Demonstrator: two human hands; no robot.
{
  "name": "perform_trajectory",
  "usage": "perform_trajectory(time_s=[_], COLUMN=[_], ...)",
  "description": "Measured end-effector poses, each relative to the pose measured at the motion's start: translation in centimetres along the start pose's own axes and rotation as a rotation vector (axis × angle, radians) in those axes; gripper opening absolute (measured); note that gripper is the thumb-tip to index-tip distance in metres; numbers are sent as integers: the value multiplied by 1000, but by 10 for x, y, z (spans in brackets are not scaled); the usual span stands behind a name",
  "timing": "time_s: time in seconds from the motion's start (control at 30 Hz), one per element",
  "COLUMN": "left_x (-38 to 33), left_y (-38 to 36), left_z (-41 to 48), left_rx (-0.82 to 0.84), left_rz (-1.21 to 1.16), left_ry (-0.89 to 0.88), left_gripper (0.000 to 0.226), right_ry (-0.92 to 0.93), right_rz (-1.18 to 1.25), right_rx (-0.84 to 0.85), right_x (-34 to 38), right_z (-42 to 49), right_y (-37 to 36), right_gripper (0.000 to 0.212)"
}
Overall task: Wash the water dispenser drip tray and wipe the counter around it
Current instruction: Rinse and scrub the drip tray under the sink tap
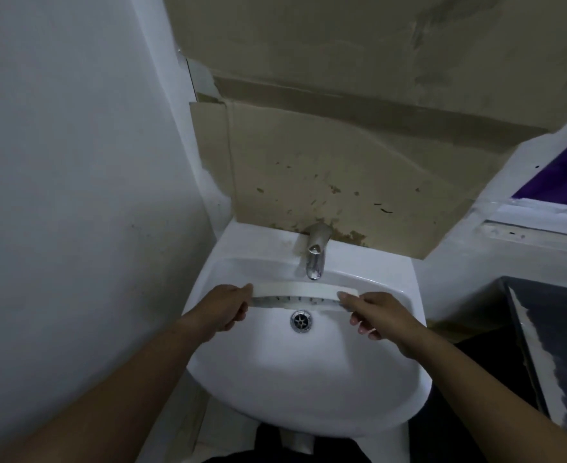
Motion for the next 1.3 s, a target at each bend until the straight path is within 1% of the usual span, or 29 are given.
perform_trajectory(time_s=[0.07,0.1,0.2,0.33,0.4,0.5,0.67,0.73,0.77,0.87,0.93,1.0,1.07,1.1,1.13,1.17,1.2,1.23,1.27,1.3], left_x=[4,5,1,-14,-21,-25,-26,-25,-24,-20,-20,-23,-28,-29,-29,-27,-24,-21,-18,-15], left_y=[-1,0,-2,-2,-3,-3,-1,1,1,-7,-13,-16,-16,-16,-16,-15,-13,-11,-8,-7], left_z=[2,1,-1,-7,-9,-10,-5,-3,-4,-9,-12,-13,-12,-11,-9,-6,-3,0,1,1], left_rx=[-6,-19,-44,-118,-136,-133,-141,-144,-132,-1,72,94,106,111,114,111,102,83,60,46], left_rz=[20,38,133,321,388,424,399,339,277,43,-53,-117,-180,-220,-283,-370,-471,-569,-648,-680], left_ry=[36,43,28,-48,-80,-97,-116,-145,-156,-151,-173,-219,-254,-253,-235,-202,-167,-138,-116,-95], left_gripper=[44,48,56,67,69,70,67,62,58,35,24,26,30,32,32,32,32,33,35,38], right_ry=[-34,-59,-132,-189,-208,-221,-143,-89,-61,45,131,198,204,206,231,278,348,429,515,594], right_rz=[-22,-37,-81,-145,-188,-259,-288,-235,-194,-85,-21,-14,-28,-75,-166,-272,-343,-371,-368,-364], right_rx=[9,7,-7,0,12,36,33,23,21,29,27,54,128,148,147,135,118,92,68,39], right_x=[-4,-7,-17,-24,-27,-30,-20,-13,-10,-1,5,10,9,8,9,14,21,30,40,48], right_z=[-2,-3,-5,-9,-10,-10,-8,-9,-10,-13,-16,-16,-14,-13,-11,-10,-11,-15,-19,-24], right_y=[1,1,2,3,4,5,5,5,5,5,5,0,-9,-12,-13,-14,-16,-18,-19,-19], right_gripper=[72,74,76,78,78,80,78,72,65,42,37,38,51,59,62,56,45,35,30,30])
Point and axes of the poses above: each hand's wrist, its own z-axis towards the middle knuckle, its own y-axis out of the back of the hand, x = y × z, the point moved 9 cm from there along z, towards the middle knuckle, and after that the axes turned 12 degrees about z, right-handed, at the moved point
